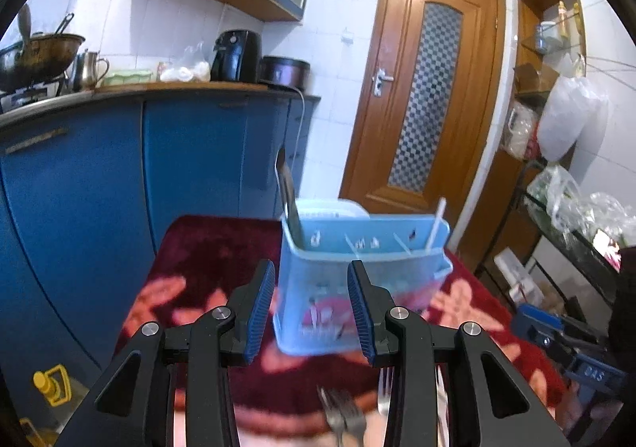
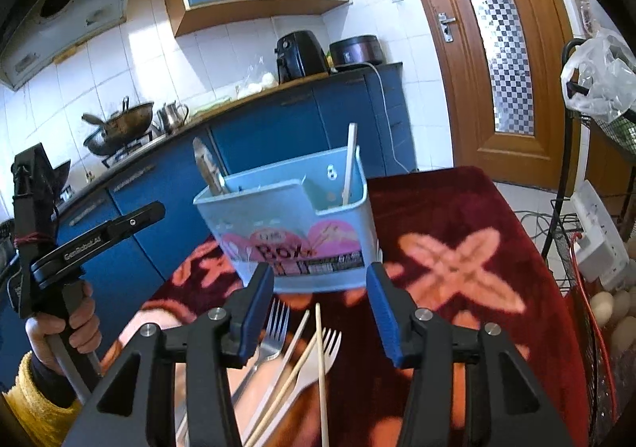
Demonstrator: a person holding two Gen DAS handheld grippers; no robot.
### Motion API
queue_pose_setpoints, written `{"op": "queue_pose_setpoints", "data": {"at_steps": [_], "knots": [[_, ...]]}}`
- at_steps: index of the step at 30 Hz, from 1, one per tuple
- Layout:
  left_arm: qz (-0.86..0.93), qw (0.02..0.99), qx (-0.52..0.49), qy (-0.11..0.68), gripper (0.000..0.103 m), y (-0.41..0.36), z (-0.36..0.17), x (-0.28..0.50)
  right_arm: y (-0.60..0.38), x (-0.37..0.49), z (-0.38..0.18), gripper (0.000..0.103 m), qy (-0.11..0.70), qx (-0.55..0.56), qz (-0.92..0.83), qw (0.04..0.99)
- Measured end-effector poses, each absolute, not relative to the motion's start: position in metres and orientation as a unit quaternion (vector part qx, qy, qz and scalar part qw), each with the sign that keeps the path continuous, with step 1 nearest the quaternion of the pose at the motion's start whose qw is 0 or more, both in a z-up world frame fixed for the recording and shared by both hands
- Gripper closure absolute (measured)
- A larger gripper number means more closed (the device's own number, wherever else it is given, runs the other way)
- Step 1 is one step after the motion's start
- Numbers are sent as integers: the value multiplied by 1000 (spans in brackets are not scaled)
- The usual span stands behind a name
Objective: Organize utensils
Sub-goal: 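Move both tools back down to the utensils on the blanket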
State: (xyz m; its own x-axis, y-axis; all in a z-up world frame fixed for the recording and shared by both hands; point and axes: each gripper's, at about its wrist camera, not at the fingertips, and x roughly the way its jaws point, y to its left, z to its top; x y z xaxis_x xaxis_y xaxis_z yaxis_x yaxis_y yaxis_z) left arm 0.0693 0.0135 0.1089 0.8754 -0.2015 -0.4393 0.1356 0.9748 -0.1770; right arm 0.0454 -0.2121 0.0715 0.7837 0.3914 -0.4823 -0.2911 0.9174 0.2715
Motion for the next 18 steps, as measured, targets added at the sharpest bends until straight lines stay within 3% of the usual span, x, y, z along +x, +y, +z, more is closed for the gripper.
{"op": "queue_pose_setpoints", "data": {"at_steps": [18], "knots": [[-105, 932, -43, 343, 64, 9, 50, 37, -186, 29, 31, 51, 355, 41, 190, 915]]}}
